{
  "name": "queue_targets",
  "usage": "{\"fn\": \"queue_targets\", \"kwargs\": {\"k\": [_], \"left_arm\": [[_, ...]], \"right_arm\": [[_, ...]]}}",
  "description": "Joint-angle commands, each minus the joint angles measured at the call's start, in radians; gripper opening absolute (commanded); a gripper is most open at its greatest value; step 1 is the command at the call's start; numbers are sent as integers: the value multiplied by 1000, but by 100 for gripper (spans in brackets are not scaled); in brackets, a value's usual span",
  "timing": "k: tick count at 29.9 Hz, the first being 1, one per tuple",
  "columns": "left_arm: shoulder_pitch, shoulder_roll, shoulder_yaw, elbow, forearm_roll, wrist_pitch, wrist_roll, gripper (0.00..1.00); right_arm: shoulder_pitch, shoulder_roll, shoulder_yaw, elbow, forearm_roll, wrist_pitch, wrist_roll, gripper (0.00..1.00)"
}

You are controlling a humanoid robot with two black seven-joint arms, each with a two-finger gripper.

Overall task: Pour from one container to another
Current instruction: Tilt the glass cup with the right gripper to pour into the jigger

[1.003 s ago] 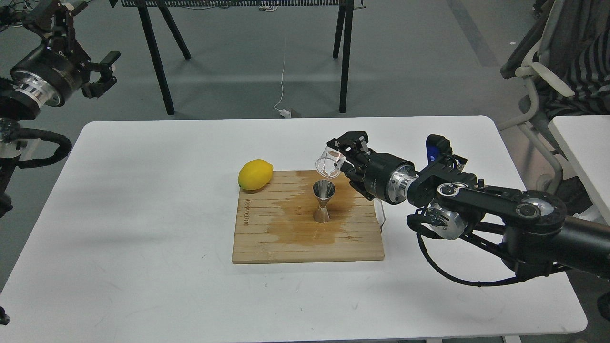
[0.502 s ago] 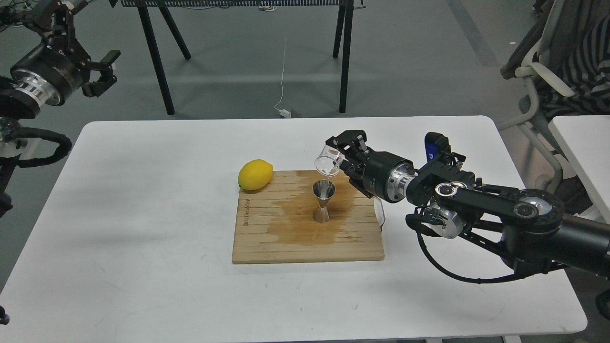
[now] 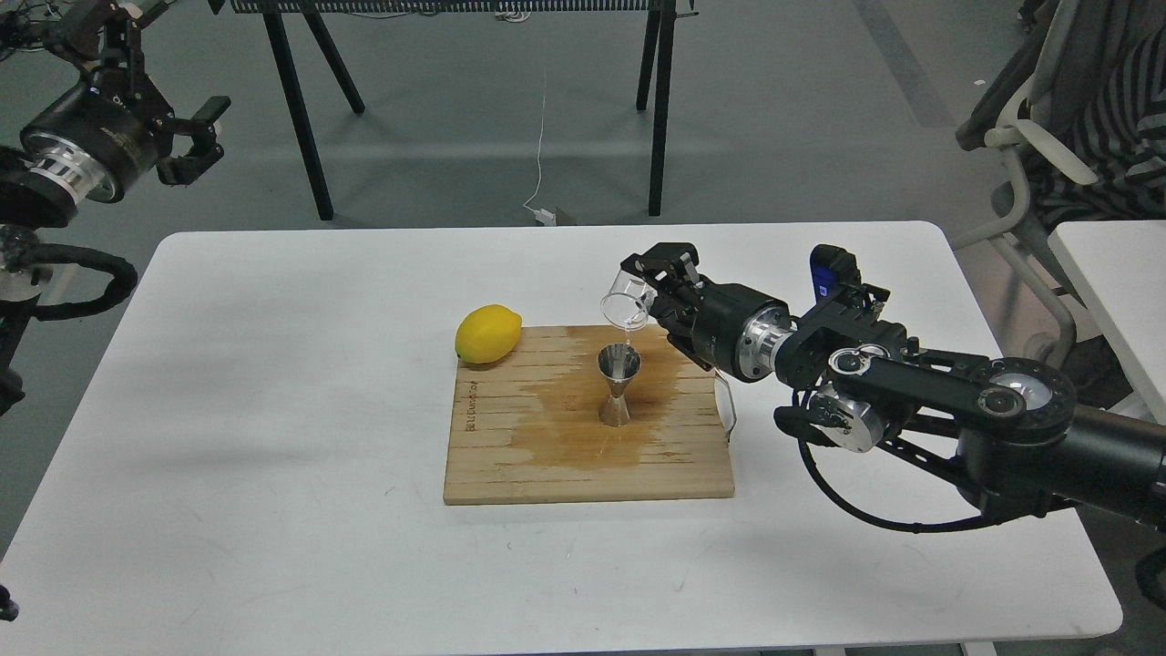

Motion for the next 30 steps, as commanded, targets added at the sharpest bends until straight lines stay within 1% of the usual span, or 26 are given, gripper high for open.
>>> {"fn": "queue_targets", "kwargs": {"k": [1, 12, 30], "left_arm": [[0, 1, -2, 0, 0, 0, 0, 100], [-2, 1, 0, 0, 0, 0, 0, 100], [-9, 1, 0, 0, 0, 0, 0, 100]], "right_arm": [[19, 10, -31, -3, 0, 0, 2, 12], [35, 31, -53, -16, -19, 0, 4, 12], [39, 28, -56, -18, -74, 2, 4, 13]]}}
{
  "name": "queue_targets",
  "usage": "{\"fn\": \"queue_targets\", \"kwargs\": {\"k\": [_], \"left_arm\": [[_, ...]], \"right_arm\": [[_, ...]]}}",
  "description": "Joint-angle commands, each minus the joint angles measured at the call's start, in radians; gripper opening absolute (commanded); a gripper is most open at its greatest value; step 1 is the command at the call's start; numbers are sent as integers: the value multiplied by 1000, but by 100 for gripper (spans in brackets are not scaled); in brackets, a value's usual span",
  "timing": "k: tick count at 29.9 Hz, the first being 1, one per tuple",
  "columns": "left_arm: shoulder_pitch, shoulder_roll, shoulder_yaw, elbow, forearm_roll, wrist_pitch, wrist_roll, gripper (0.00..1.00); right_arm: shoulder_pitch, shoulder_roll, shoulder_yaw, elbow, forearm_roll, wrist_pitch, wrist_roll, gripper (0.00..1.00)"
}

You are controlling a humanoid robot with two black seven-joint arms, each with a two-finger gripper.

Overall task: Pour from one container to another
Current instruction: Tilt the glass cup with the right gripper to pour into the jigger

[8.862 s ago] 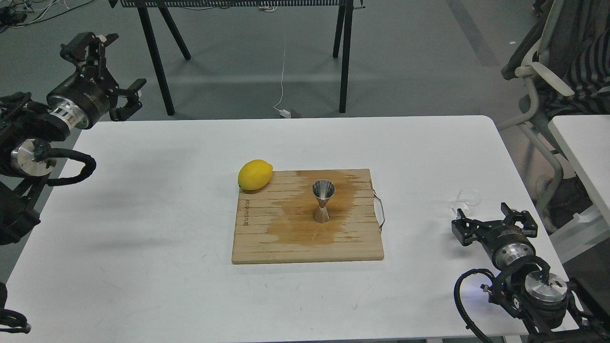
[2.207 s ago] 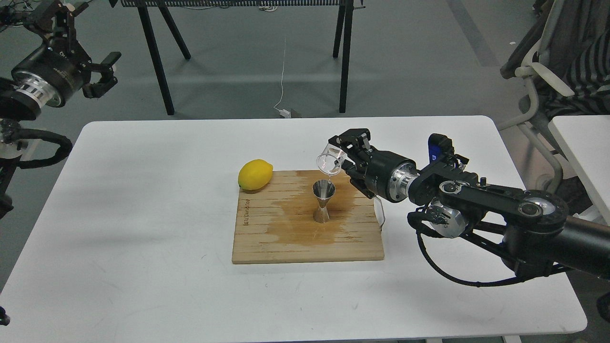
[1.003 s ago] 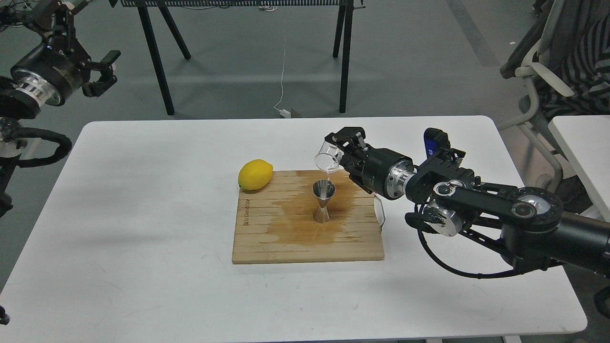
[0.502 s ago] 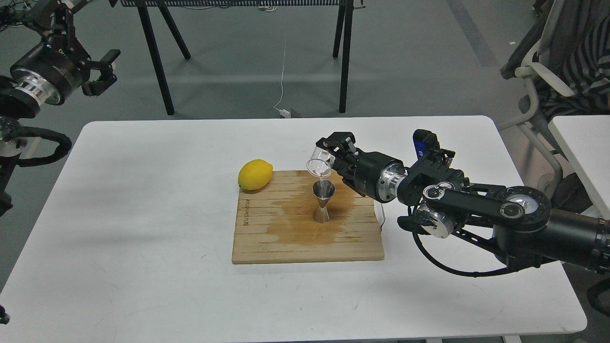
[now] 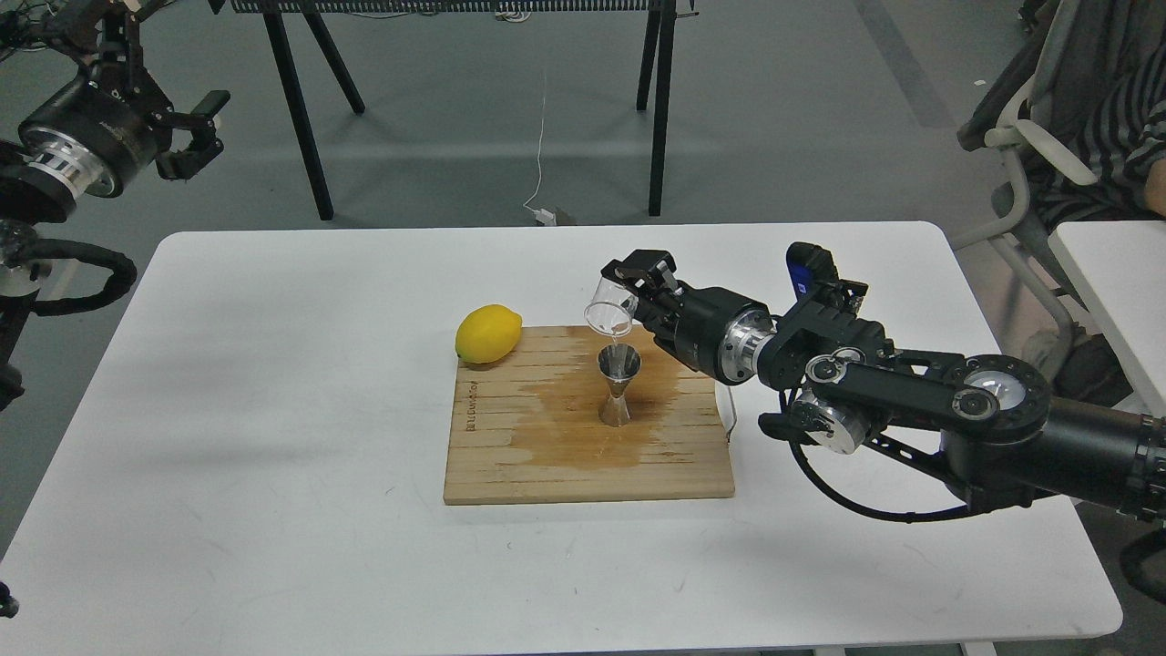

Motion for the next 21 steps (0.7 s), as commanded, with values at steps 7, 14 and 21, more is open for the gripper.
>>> {"fn": "queue_targets", "kwargs": {"k": [7, 14, 21], "left_arm": [[-6, 0, 2, 0, 0, 0, 1, 100], [-8, 0, 3, 0, 0, 2, 3, 100], [-8, 6, 3, 0, 0, 2, 3, 100]], "right_arm": [[0, -7, -2, 2, -24, 2, 0, 13], [0, -10, -5, 5, -25, 2, 1, 13], [12, -13, -26, 11, -25, 3, 3, 13]]}}
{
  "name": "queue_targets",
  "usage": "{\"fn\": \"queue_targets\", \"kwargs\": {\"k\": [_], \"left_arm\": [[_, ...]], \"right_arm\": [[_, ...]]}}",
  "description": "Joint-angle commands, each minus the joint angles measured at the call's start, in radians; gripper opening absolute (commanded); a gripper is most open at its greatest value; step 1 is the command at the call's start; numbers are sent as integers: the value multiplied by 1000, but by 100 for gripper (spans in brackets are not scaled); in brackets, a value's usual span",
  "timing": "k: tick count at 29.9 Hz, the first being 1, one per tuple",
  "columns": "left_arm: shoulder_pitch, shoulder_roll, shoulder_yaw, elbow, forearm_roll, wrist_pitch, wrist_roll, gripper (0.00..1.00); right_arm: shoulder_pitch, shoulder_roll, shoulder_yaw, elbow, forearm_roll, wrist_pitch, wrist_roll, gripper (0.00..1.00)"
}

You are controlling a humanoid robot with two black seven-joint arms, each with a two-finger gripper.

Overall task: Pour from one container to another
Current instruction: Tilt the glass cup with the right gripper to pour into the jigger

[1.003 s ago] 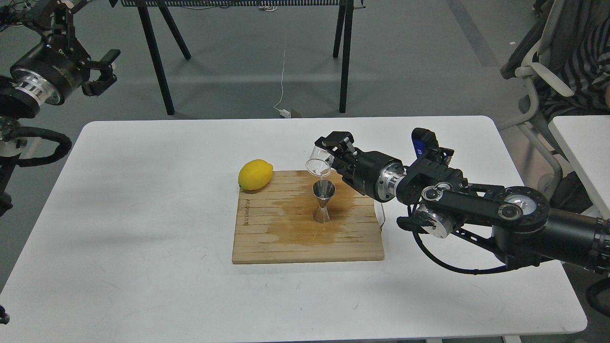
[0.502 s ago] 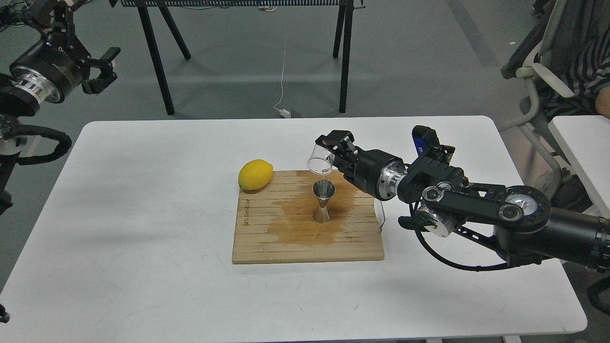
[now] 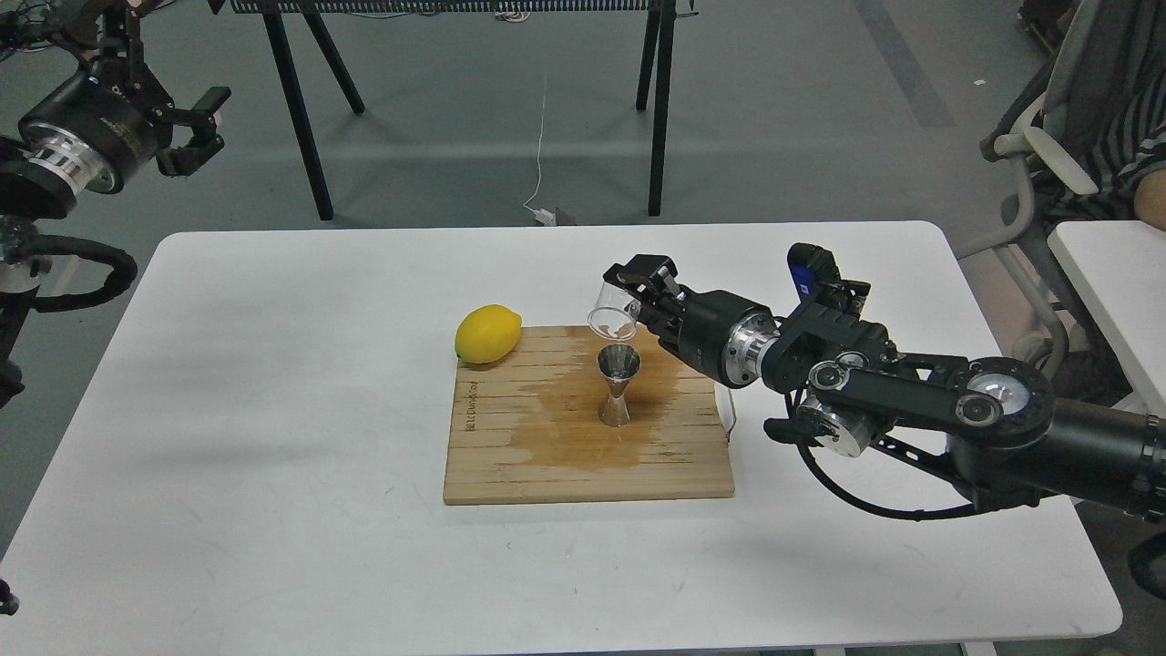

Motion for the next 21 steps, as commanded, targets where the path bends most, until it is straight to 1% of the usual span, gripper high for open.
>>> {"fn": "queue_targets", "kwargs": {"k": [1, 21], "left_arm": [[0, 6, 0, 0, 0, 0, 1, 100], [-1, 9, 0, 0, 0, -2, -1, 100]], "right_arm": [[5, -3, -4, 2, 0, 0, 0, 13], [13, -34, -7, 7, -41, 14, 2, 13]]}}
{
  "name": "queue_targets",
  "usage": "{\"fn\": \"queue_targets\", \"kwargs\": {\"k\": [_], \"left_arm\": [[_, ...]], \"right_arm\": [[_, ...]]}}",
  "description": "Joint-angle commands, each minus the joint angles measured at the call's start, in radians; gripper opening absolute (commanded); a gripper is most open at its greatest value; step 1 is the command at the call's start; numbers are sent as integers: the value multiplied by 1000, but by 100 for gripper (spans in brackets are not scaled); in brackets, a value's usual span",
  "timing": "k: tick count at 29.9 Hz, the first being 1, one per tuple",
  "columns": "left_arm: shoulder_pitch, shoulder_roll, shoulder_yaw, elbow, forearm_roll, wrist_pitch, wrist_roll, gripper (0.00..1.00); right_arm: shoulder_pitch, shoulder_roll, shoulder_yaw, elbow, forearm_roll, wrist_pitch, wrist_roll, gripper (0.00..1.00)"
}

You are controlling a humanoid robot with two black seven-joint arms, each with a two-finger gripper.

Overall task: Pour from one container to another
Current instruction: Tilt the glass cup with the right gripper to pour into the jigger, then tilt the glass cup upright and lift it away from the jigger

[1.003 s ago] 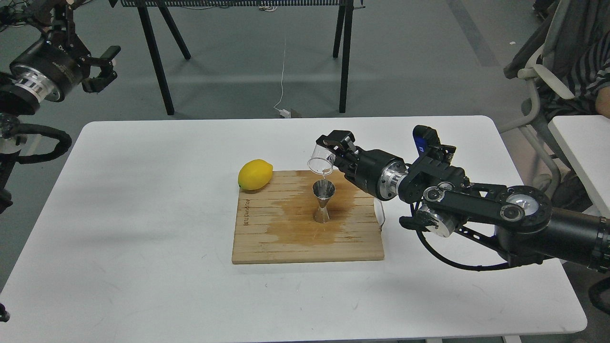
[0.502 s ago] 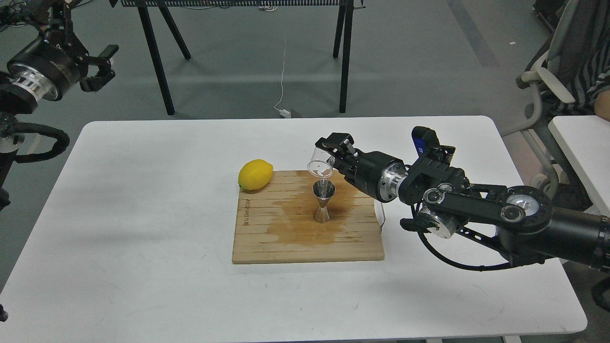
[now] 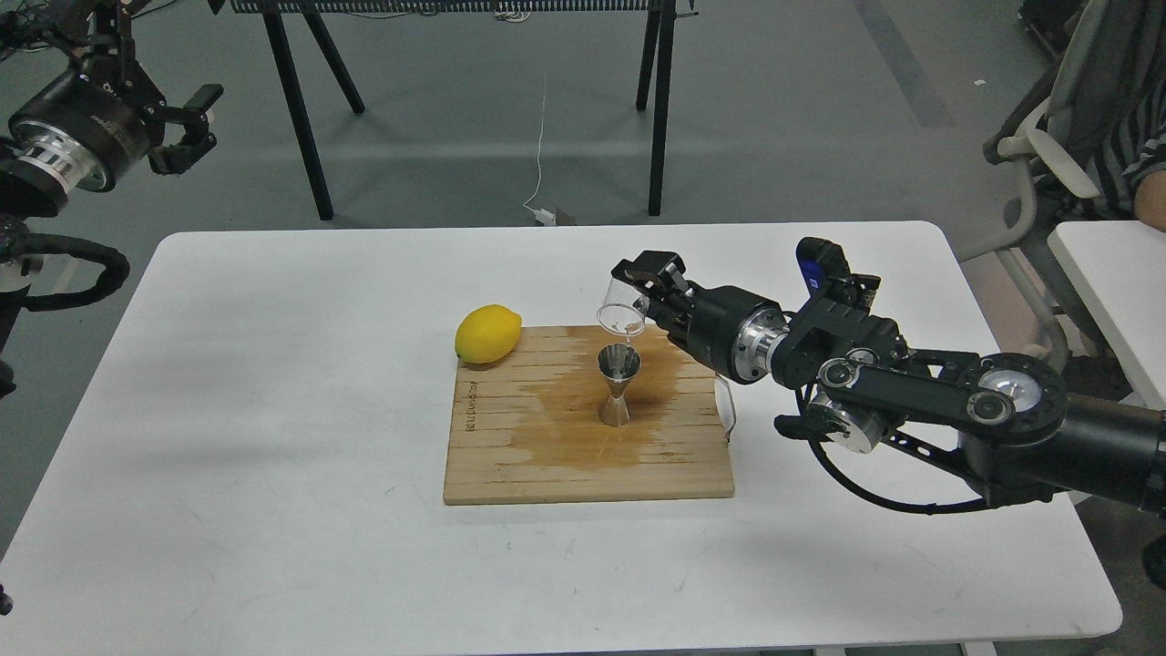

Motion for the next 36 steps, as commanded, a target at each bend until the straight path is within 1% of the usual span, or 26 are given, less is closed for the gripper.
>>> {"fn": "queue_targets", "kwargs": {"k": [1, 13, 17, 20, 27, 36], "left_arm": [[0, -1, 0, 0, 0, 0, 0, 100], [-2, 3, -2, 0, 0, 0, 2, 100], [-2, 7, -3, 0, -2, 0, 0, 100], [-2, 9, -2, 0, -2, 0, 0, 100], [-2, 9, -3, -2, -2, 0, 2, 100], [-2, 10, -3, 0, -2, 0, 2, 100]], "right_arm": [[6, -5, -1, 0, -25, 2, 0, 13], [37, -3, -42, 0, -30, 2, 9, 13], [37, -3, -45, -2, -73, 2, 11, 13], [37, -3, -45, -2, -79, 2, 28, 13], [37, -3, -47, -2, -119, 2, 43, 13], [37, -5, -47, -2, -137, 2, 45, 13]]}}
